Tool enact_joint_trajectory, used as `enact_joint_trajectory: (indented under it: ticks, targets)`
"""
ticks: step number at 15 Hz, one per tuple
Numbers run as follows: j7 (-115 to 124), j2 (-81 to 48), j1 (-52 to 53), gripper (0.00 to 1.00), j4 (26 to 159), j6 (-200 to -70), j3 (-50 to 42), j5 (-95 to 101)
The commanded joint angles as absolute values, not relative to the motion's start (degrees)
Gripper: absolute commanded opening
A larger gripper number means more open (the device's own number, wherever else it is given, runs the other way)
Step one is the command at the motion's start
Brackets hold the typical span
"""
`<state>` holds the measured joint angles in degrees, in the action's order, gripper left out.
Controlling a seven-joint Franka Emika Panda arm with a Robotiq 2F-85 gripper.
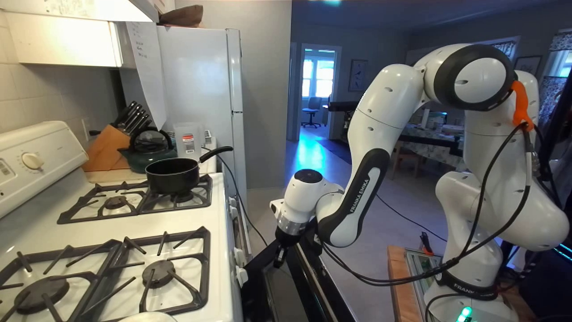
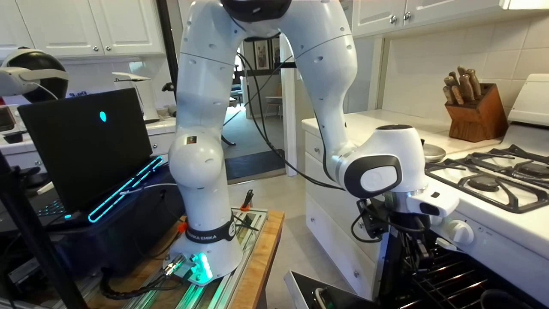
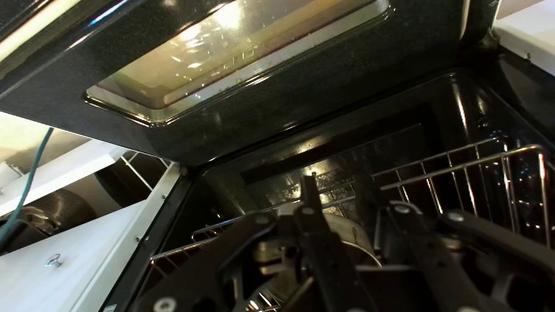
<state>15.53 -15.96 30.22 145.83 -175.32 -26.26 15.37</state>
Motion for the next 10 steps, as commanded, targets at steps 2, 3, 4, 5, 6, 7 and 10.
enact_joint_trajectory:
  ticks: [2,3,4,5,6,7,10]
  targets:
    - [13.35,-11.39,29.15,0.67,147.92,-173.67,-24.83,15.20]
    - [12.51,-10.95,28.53,0.73,148.10,-173.61,-23.91,14.90]
    - [11.99,-10.64,28.26,0.81,148.12,-173.37,-23.37,14.78]
    - [10.71,-10.12,27.37,0.88,148.38,-173.20,-22.06,14.30]
    - [9.56,-9.89,26.52,0.94,148.48,-173.22,-20.86,13.76]
    - [9.02,-9.82,26.23,0.99,148.54,-173.36,-20.33,13.75]
    - [8.52,-9.94,25.63,1.00,148.21,-173.79,-19.37,14.21]
